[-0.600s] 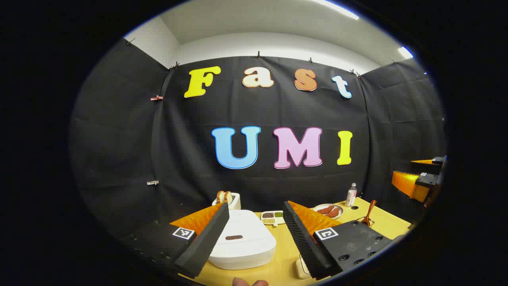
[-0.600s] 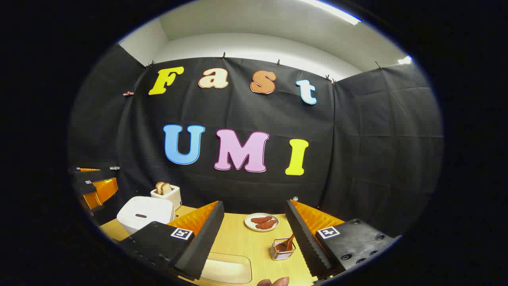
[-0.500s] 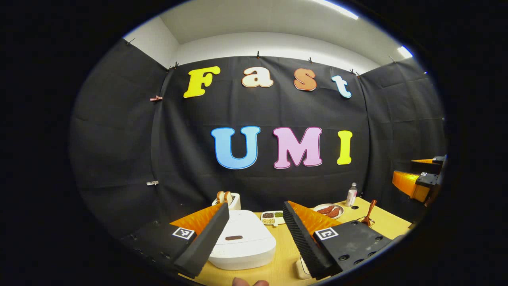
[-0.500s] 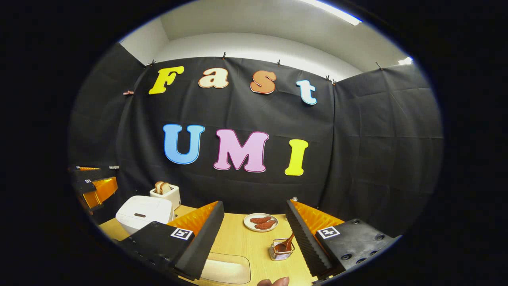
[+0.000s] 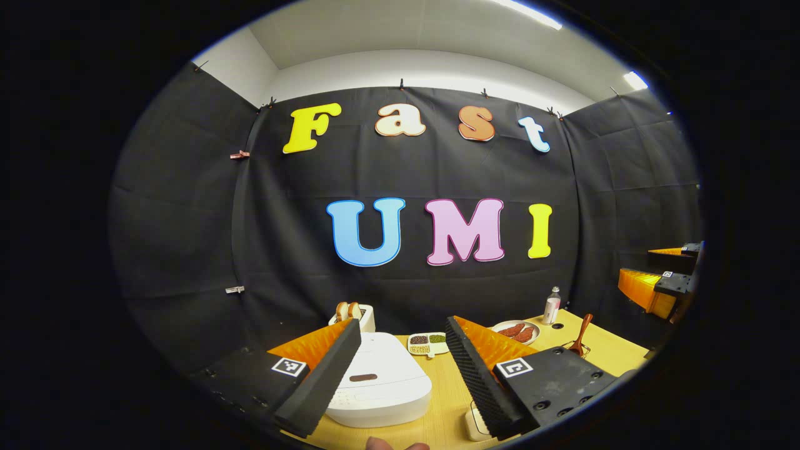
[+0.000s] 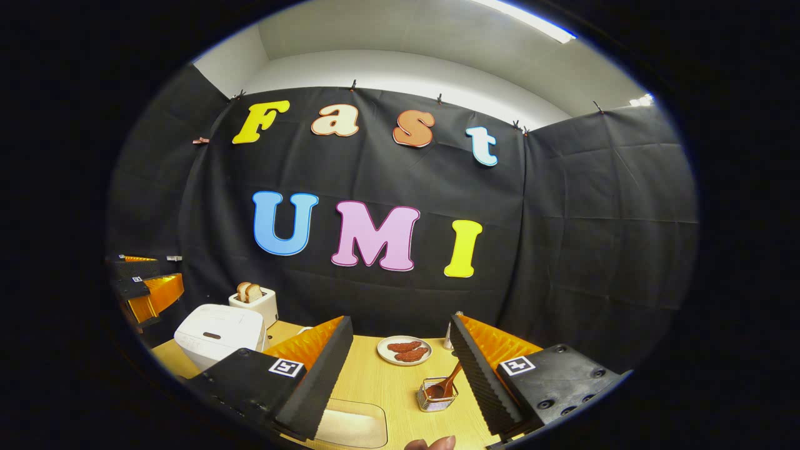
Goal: Close the left gripper, press the button to open the rice cooker; take a wooden spoon from the chopstick holder with the right hand, scoop a spoonful of rice and pour it into the rice cooker, then put the wooden spoon back into the chopstick holder.
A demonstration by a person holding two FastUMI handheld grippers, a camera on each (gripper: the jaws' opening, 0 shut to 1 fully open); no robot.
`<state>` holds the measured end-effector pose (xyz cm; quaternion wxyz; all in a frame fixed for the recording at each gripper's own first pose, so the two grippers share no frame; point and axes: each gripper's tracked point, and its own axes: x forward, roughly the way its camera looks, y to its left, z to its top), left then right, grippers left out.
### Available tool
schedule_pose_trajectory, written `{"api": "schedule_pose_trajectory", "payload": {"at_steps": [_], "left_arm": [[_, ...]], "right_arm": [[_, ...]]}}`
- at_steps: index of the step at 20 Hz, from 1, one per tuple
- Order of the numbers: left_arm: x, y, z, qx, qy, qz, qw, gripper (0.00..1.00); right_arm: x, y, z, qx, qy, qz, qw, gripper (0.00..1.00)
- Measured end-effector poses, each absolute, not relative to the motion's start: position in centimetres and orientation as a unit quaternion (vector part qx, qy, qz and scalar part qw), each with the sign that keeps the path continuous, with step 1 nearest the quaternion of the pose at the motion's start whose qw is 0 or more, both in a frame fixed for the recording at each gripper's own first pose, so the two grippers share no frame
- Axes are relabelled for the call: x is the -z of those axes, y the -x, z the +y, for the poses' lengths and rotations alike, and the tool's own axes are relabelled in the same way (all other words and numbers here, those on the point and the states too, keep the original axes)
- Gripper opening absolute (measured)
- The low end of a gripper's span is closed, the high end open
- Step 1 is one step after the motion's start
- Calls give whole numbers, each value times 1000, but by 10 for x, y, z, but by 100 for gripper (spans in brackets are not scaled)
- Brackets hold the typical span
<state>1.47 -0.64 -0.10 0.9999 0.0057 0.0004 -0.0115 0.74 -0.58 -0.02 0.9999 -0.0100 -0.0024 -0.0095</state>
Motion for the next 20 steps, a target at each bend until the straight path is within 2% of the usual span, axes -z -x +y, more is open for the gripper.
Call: {"api": "schedule_pose_trajectory", "payload": {"at_steps": [8, 12, 15, 16, 18, 20], "left_arm": [[3, -17, -5, 18, -4, 3, 1000, 94], [1, -18, -4, 27, -9, -4, 1000, 90], [-4, -19, -4, 36, -9, -11, 999, 75], [-6, -20, -11, 54, -4, -14, 998, 75], [0, -22, -20, 82, -9, -2, 997, 56], [9, -29, -13, 84, -25, 17, 996, 24]], "right_arm": [[2, -8, -2, 11, 19, 0, 1000, 98], [3, -10, 1, 9, 22, 1, 1000, 98], [3, -11, 3, 7, 29, 3, 1000, 98], [4, -12, 3, 7, 31, 4, 999, 98], [4, -12, 3, 8, 31, 4, 999, 98], [6, -14, 3, 8, 30, 4, 1000, 98]]}}
